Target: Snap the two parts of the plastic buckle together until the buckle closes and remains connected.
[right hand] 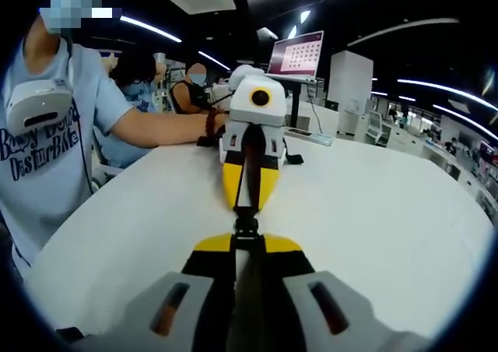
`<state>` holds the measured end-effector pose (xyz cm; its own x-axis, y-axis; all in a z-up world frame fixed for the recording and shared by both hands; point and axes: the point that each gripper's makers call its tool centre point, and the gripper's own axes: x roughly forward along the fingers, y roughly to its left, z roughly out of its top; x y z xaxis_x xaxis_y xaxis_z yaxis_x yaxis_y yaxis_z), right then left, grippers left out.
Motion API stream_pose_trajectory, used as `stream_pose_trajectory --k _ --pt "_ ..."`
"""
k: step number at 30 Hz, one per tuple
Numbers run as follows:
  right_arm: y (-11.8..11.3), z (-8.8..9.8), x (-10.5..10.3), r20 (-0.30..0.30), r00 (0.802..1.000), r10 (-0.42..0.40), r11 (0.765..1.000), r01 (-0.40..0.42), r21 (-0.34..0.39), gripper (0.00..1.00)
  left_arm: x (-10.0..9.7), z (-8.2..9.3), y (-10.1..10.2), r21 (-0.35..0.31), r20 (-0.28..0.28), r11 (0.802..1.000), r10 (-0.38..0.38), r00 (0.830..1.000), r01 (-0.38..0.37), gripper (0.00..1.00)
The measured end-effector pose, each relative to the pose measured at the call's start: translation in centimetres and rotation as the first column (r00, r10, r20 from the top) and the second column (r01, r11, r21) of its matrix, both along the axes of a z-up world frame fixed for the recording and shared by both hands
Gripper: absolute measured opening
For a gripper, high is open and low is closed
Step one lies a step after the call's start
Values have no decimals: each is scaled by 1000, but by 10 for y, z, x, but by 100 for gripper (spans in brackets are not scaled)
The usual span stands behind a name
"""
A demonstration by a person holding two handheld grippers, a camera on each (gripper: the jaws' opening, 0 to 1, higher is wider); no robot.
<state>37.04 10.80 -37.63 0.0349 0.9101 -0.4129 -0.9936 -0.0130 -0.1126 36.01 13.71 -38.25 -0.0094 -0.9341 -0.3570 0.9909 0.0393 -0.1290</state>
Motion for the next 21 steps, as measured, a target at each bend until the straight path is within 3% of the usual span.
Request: stream_pose_trajectory --k 21 --pt "5 -1 -4 0 1000 7 1000 -7 -1 11 1 0 0 -1 -1 1000 -9 1000 9 10"
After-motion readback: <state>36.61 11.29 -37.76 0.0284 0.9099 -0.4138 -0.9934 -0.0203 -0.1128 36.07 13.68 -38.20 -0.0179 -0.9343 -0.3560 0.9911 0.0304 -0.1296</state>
